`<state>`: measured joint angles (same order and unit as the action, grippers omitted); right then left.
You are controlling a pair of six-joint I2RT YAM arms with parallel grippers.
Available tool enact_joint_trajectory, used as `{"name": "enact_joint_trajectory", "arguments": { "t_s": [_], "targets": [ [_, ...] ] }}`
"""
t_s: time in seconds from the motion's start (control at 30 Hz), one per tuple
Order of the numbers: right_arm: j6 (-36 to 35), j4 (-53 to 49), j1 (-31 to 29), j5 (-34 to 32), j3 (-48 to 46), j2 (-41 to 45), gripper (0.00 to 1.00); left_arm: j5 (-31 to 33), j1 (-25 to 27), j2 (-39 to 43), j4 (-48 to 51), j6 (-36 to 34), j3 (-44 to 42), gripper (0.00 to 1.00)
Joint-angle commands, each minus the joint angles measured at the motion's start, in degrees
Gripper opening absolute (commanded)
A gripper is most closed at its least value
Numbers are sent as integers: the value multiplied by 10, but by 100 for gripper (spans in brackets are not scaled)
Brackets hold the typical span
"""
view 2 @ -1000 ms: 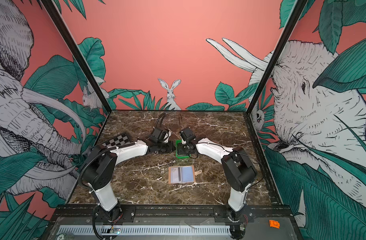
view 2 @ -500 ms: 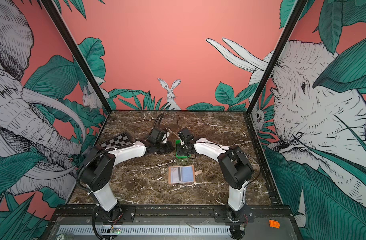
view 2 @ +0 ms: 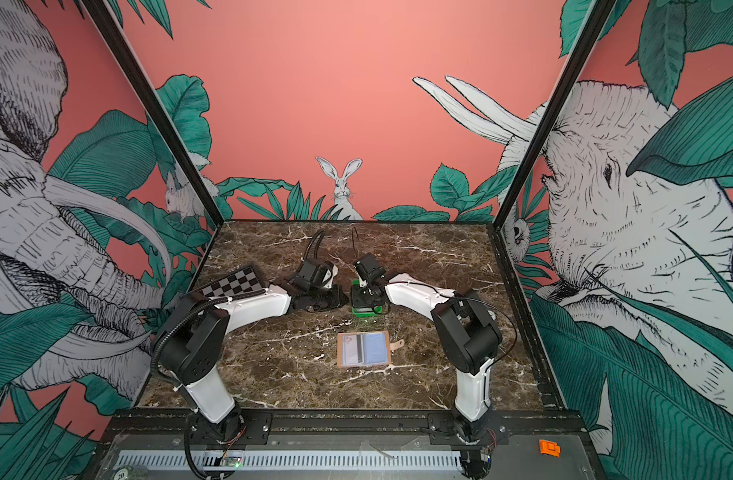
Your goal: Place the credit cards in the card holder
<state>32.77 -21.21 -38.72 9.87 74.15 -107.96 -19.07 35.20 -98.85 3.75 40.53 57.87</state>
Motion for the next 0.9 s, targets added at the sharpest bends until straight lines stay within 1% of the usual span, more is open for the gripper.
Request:
{"name": "enact_joint_trajectory", "arguments": {
  "t_s": [0.0, 0.23, 0.33, 0.43, 0.6, 0.67, 0.77, 0.87],
  "targets": [
    [3, -10, -5, -12, 23, -11, 12, -23, -3, 50, -36, 11, -30, 15],
    [5, -15, -5, -25, 15, 17, 4, -42, -3, 114, -78, 9, -104, 18],
    [6, -20, -5, -35, 14, 38, 3, -49, -3, 138, -100, 11, -136, 19],
    [5, -24, -5, -41, -13, 65, 1, -59, -3, 162, -134, 18, -173, 20],
    [5, -23, -5, -46, -50, 132, 0, -75, -2, 201, -193, 35, -234, 22],
    [6, -20, -4, -43, -76, 158, 0, -83, 0, 213, -232, 47, -262, 22],
    [11, -13, -4, -39, -120, 223, 0, -104, 4, 216, -304, 71, -298, 22],
    [24, 4, -5, -32, -176, 287, 0, -112, 15, 216, -353, 85, -323, 22]
  ]
}}
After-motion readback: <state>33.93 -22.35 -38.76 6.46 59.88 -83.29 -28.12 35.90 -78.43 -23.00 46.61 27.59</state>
